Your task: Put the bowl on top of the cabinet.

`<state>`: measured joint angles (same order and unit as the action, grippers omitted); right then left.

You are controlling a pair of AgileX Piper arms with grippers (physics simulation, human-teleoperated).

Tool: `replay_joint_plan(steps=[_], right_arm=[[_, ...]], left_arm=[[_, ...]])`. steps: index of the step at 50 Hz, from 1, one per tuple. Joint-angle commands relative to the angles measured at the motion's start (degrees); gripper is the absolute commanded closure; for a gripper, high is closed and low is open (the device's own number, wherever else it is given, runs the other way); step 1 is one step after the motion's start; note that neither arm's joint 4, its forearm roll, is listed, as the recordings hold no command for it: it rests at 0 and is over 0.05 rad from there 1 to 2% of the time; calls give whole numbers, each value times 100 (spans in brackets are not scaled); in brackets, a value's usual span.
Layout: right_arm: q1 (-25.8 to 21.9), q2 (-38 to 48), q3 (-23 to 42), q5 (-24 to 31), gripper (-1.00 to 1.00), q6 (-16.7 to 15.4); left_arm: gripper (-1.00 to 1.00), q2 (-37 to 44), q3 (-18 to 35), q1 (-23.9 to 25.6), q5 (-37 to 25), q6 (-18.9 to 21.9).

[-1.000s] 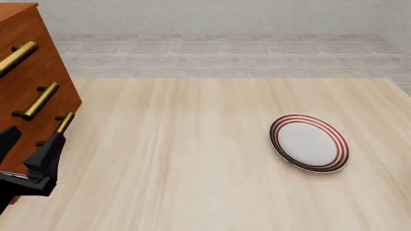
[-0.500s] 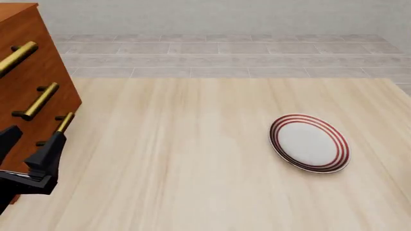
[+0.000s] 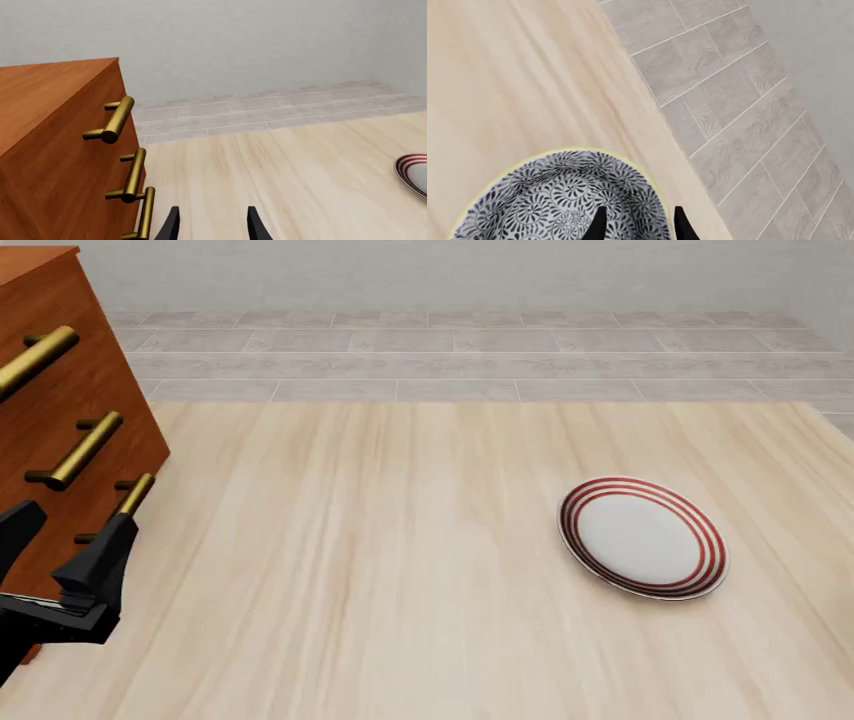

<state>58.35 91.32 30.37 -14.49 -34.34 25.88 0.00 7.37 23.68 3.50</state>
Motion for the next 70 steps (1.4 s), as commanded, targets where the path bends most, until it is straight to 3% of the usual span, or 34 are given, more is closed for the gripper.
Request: replay_joint_plan(steps=[1, 2, 3, 24, 42, 70], right_arm=[[72, 309, 42, -122, -100, -75], [73, 306, 42, -119, -100, -77], [71, 298, 41, -115, 100, -77], [-67, 16, -68, 55, 100, -33], [-476, -1621, -126, 1097, 100, 355], [-1002, -2922, 206, 2065, 100, 793]], left_arm=[[-100, 37, 0, 2, 28, 0], [-100, 43, 0, 1, 32, 1], [-100, 49, 0, -2, 37, 1], [-100, -90, 0, -12, -95, -10], [-100, -415, 0, -27, -399, -32], [-100, -517, 0, -170, -490, -16]])
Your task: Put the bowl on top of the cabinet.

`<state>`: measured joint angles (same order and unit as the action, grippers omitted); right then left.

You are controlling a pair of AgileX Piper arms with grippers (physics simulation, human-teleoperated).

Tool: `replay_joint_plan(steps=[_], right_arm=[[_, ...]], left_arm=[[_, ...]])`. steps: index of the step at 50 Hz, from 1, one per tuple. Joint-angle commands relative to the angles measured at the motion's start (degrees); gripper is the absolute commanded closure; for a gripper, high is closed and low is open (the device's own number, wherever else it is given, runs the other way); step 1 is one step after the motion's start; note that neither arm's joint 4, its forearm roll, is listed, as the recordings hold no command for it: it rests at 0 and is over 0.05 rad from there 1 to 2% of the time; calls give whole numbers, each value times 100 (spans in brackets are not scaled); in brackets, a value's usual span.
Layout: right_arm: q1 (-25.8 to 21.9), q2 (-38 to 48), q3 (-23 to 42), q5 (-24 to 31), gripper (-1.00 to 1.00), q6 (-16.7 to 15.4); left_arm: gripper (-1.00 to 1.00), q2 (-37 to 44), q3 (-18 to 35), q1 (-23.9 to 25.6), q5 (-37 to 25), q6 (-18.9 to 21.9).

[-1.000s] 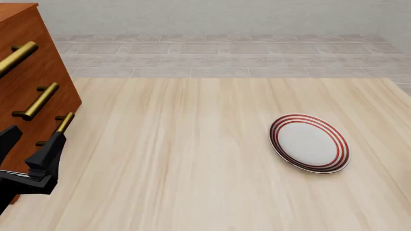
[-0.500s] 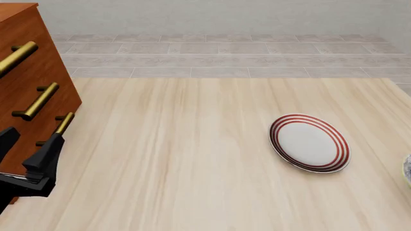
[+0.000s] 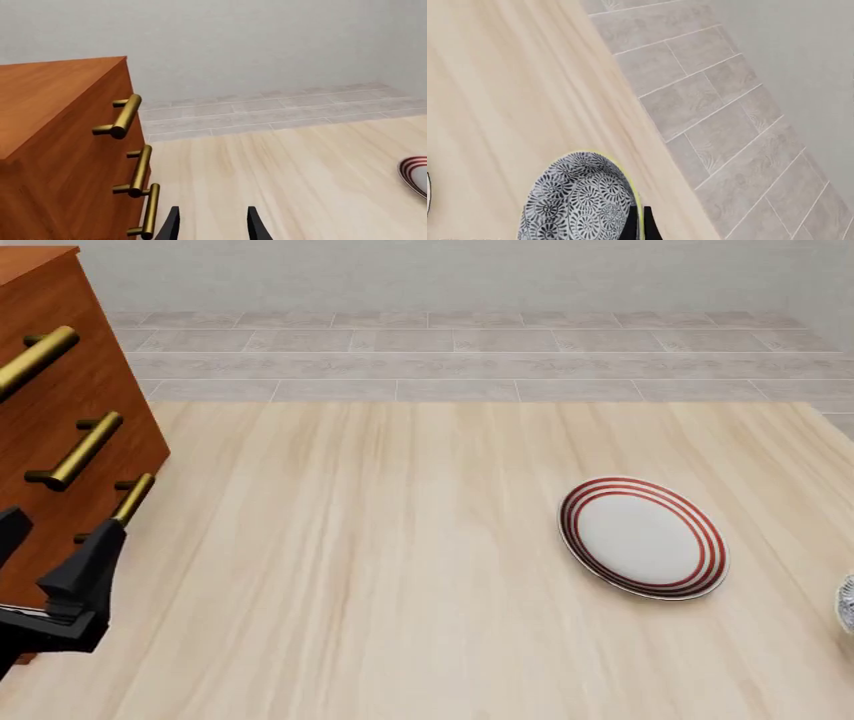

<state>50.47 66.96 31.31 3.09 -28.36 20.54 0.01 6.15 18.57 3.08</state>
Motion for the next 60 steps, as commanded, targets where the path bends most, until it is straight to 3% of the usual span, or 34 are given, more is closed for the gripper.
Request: replay_joint_plan(steps=[1, 17, 24, 60], right_arm=[[-218, -498, 120, 298, 100, 182], [-456, -850, 253, 430, 100, 345], [-631, -1080, 304, 469, 100, 568], [-2275, -2008, 398, 927, 100, 1348]], left_arm=[[-100, 1, 0, -54, 11, 36], [-100, 152, 1, 13, 194, 115], [-100, 258, 2, 50, 300, 90], [-100, -79, 16, 462, -1, 218]])
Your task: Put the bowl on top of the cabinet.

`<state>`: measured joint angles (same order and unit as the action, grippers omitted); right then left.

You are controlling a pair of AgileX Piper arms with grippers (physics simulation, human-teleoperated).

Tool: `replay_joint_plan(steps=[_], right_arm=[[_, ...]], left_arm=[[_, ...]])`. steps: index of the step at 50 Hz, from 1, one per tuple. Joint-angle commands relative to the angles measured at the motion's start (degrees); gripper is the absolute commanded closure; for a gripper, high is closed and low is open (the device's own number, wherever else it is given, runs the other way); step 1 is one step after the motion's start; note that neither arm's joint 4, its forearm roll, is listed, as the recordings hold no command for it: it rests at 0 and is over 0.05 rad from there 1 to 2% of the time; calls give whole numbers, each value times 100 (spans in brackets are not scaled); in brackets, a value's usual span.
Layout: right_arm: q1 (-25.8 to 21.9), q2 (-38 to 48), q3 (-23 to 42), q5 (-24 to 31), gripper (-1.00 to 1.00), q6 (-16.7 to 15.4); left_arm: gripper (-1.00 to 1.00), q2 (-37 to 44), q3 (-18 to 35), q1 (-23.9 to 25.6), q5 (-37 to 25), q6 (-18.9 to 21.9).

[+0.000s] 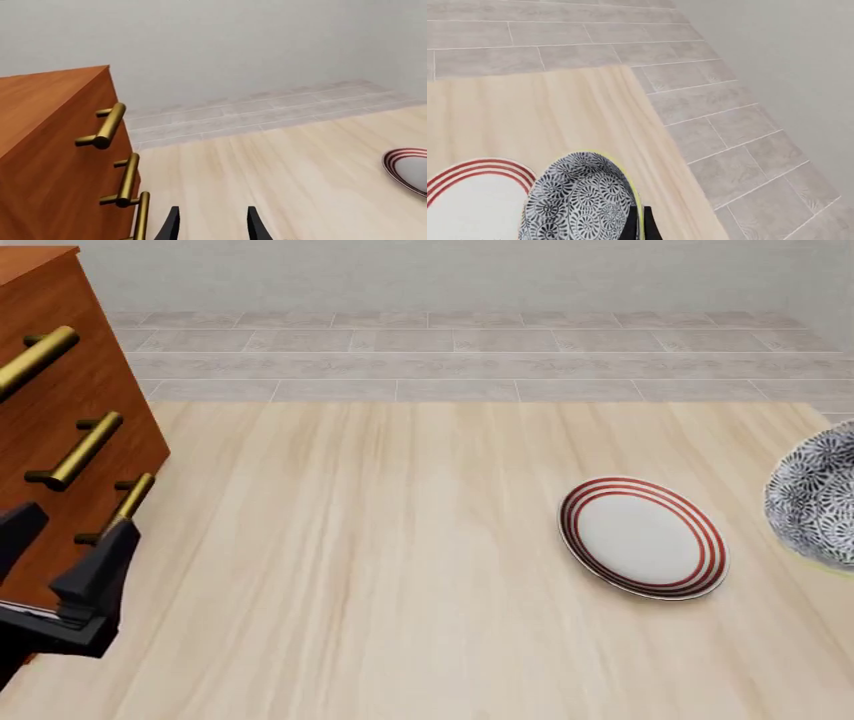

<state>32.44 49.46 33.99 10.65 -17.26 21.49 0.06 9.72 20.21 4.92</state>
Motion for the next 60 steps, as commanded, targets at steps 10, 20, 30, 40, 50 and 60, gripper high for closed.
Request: replay_joint_plan(steps=[10, 20, 30, 40, 50, 60], right_arm=[[-925, -380, 206, 273, 100, 344], [-1213, -406, 261, 308, 100, 374], [-1595, -520, 330, 450, 100, 465], [-2000, -537, 395, 515, 100, 453], [-2289, -646, 548, 659, 100, 448], [-2561, -592, 743, 700, 100, 418]], left_arm=[[-100, -495, 56, 138, -492, 38], [-100, -636, 92, 137, -655, 44], [-100, -427, 193, 344, -540, -78], [-100, 432, 546, 998, -43, -195], [-100, 1014, 919, 1468, 169, -115], [-100, 1894, 1404, 2228, 511, -437]])
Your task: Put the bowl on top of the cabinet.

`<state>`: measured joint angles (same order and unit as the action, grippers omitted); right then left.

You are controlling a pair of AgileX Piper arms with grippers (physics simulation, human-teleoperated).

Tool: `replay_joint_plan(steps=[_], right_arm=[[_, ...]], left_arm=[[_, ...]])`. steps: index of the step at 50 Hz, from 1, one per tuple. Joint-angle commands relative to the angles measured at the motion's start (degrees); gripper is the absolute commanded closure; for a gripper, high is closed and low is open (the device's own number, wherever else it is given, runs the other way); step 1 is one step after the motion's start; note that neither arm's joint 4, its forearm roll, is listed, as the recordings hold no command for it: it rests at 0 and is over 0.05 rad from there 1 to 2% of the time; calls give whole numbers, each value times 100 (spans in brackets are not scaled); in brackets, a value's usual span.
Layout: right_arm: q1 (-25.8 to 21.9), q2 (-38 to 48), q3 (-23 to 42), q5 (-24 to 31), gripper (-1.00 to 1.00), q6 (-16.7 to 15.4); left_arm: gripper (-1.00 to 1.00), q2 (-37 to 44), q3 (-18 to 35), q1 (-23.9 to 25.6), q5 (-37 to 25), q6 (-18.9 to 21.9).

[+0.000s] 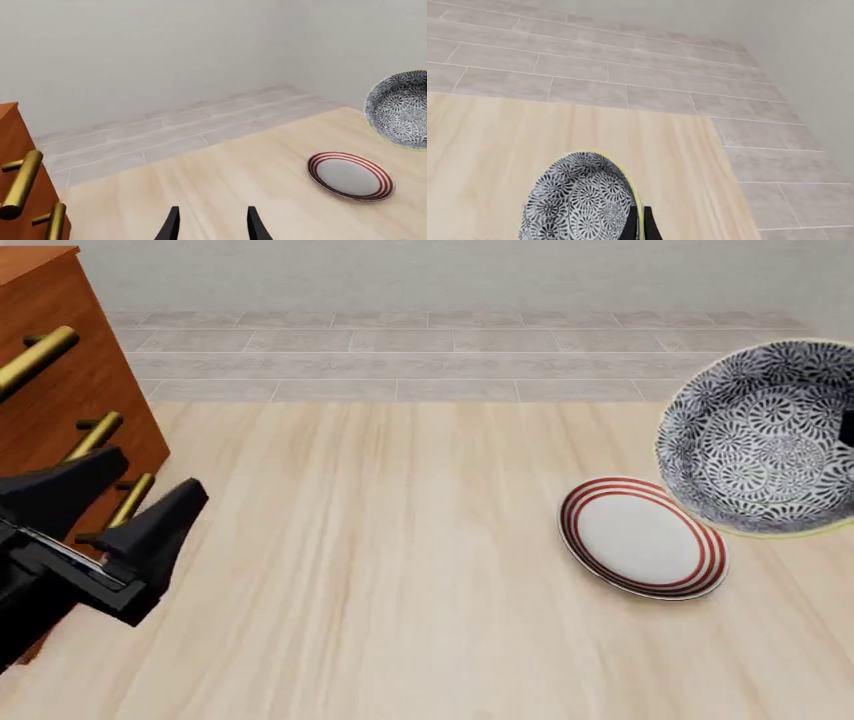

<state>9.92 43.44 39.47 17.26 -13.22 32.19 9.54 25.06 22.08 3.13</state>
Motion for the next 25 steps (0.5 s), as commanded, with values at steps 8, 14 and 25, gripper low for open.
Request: replay_joint_plan(steps=[8, 14, 25], right_arm=[[-543, 110, 230, -67, 100, 61], [-685, 145, 218, -105, 100, 15], [-903, 205, 138, -245, 100, -33]], left_arm=[[-100, 1040, 805, 1031, 206, -292], [-100, 1399, 1021, 1364, 239, -294], [-100, 1594, 1472, 1810, -26, -409]])
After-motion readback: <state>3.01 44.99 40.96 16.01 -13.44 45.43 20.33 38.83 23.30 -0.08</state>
